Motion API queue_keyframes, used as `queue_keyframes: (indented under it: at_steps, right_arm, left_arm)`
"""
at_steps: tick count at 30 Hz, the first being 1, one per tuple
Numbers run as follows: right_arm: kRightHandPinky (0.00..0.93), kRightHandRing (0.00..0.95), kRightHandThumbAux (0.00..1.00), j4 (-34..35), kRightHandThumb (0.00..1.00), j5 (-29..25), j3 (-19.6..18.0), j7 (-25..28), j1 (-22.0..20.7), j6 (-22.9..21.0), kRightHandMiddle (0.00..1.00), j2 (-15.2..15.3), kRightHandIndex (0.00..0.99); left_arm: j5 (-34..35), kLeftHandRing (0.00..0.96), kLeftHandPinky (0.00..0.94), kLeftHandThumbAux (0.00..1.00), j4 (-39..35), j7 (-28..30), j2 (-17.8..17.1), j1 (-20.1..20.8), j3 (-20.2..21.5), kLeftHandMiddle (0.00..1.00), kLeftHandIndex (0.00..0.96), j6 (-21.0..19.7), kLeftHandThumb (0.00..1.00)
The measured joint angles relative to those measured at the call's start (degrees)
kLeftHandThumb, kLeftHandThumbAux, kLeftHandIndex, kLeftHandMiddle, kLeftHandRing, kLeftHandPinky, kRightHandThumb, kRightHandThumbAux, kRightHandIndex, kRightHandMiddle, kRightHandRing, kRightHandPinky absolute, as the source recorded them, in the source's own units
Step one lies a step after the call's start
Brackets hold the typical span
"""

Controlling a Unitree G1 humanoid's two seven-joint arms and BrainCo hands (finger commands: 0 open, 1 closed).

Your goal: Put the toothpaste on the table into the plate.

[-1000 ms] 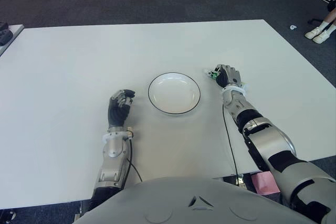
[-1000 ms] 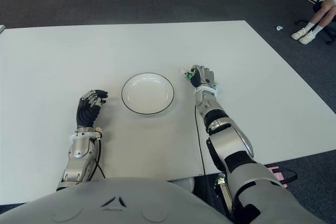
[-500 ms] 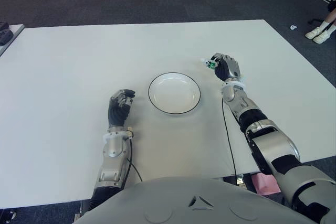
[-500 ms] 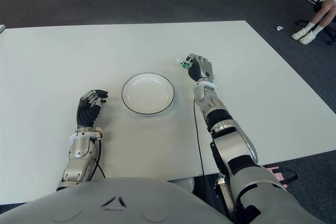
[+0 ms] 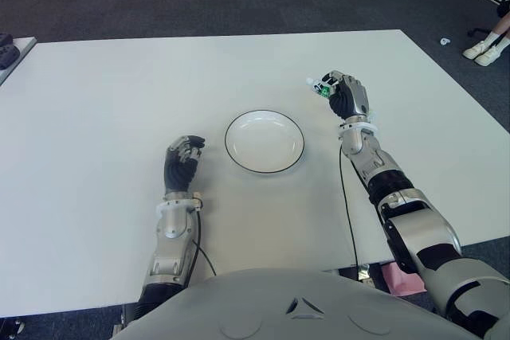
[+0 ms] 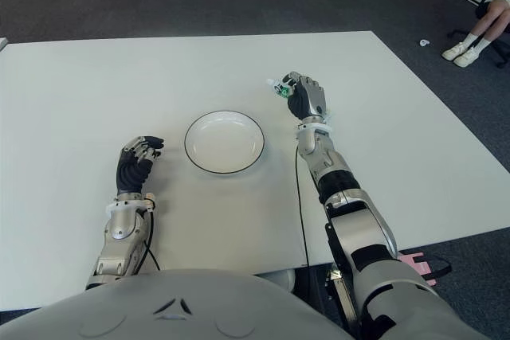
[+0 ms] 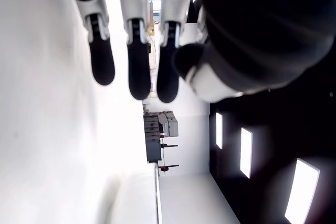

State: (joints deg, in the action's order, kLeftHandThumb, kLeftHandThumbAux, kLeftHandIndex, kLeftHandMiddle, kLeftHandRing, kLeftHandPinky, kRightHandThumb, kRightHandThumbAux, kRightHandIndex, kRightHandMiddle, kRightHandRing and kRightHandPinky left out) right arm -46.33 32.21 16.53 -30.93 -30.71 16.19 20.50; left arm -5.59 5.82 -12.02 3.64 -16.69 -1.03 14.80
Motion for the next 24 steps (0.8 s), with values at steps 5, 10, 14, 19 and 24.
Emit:
queue_keyframes:
  at_steps: [5,10,14,19,24]
  right_arm:
    - [0.789,0.617,0.668,3.4,0.951,0.1,-0.4,-0.2,1.2,0.3,0.5,0.2,0.35]
    - [0.788,0.616,0.667,6.8,0.951,0.3,-0.8,-0.2,2.3,0.6,0.5,0.3,0.352]
    - [0.776,0.608,0.666,11.3,0.952,0.4,-1.3,0.3,4.0,1.0,0.499,0.6,0.355]
    - [0.761,0.583,0.663,16.8,0.952,0.2,-1.6,2.1,6.2,2.2,0.498,0.6,0.362]
    - [0.756,0.564,0.657,20.3,0.956,0.1,-1.6,4.4,7.9,4.1,0.504,0.4,0.381]
  left_arm:
    - [0.0,0.367,0.359,0.719,0.1,0.0,0.0,0.0,0.0,0.396,0.418,0.0,0.708]
    - [0.0,0.367,0.357,0.719,0.4,0.0,0.0,0.0,0.0,0.395,0.417,0.4,0.708]
    - [0.0,0.372,0.361,0.72,0.7,0.0,0.0,0.1,0.0,0.397,0.418,0.7,0.708]
    - [0.0,0.378,0.369,0.72,0.9,0.0,0.0,0.2,0.0,0.402,0.418,1.0,0.709]
    - [0.0,0.377,0.355,0.72,1.0,0.0,0.0,0.4,0.0,0.403,0.418,1.1,0.709]
